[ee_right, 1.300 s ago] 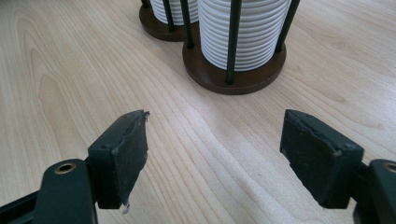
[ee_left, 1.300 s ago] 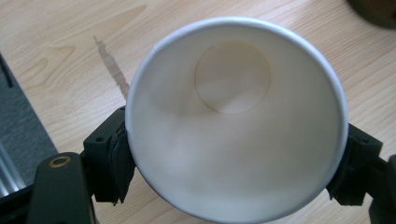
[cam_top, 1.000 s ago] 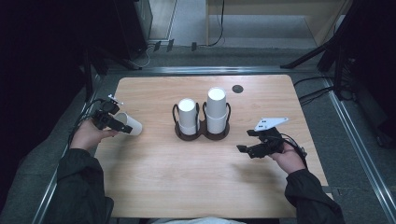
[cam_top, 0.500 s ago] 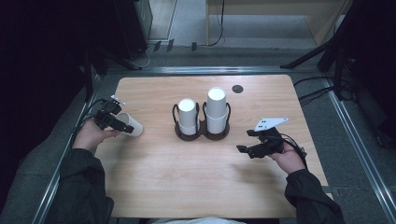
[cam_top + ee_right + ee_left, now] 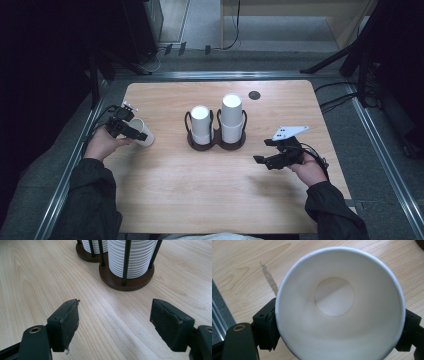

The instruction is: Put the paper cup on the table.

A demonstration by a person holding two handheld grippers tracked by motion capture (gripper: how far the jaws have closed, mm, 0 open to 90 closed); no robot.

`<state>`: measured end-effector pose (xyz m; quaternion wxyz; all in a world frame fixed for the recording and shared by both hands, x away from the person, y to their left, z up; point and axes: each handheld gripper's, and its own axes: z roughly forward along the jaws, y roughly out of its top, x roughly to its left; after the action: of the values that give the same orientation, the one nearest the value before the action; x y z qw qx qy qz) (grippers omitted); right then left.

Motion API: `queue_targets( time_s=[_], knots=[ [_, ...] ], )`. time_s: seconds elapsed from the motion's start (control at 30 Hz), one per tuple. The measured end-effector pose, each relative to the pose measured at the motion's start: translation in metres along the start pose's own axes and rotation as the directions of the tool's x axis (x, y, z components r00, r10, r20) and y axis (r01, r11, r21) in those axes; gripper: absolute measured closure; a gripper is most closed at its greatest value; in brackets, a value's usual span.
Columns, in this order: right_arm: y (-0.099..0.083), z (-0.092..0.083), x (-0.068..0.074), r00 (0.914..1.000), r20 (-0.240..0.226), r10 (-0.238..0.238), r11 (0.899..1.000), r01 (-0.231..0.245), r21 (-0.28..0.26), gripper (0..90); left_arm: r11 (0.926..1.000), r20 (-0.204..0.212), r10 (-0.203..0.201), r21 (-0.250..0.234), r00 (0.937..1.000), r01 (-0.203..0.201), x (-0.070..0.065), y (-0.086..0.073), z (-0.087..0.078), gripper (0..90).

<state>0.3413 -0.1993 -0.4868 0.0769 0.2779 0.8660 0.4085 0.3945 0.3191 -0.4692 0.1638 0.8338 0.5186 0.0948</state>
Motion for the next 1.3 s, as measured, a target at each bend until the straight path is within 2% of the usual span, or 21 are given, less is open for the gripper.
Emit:
queue_targets(
  time_s=[0.7, 0.83, 1.03, 1.17, 1.3],
  knots=[
    [0.001, 0.003, 0.0, 0.9999, -0.006, -0.009, 1.0, 0.009, 0.009, 23.2, 0.9984, 0.021, -0.022, -0.052, 0.9995, 0.024, 0.002, -0.002, -0.009, 12.9],
    [0.001, 0.003, 0.0, 0.9999, -0.006, -0.014, 1.0, 0.014, 0.014, 23.2, 0.9975, 0.02, -0.025, -0.065, 0.9995, 0.027, 0.002, -0.003, -0.012, 12.9],
    [0.001, 0.003, 0.0, 0.9999, -0.009, -0.013, 1.0, 0.014, 0.015, 23.3, 0.995, 0.05, -0.047, -0.085, 0.9976, 0.051, 0.004, -0.003, -0.019, 12.8],
    [0.001, 0.003, -0.001, 0.9999, -0.008, -0.013, 1.0, 0.013, 0.015, 23.3, 0.9949, 0.045, -0.05, -0.085, 0.9977, 0.054, 0.004, -0.003, -0.023, 12.8],
    [0.001, 0.004, -0.001, 0.9999, -0.01, -0.014, 1.0, 0.014, 0.016, 23.2, 0.9935, 0.057, -0.055, -0.096, 0.9969, 0.061, 0.004, -0.003, -0.029, 12.8]
  ],
)
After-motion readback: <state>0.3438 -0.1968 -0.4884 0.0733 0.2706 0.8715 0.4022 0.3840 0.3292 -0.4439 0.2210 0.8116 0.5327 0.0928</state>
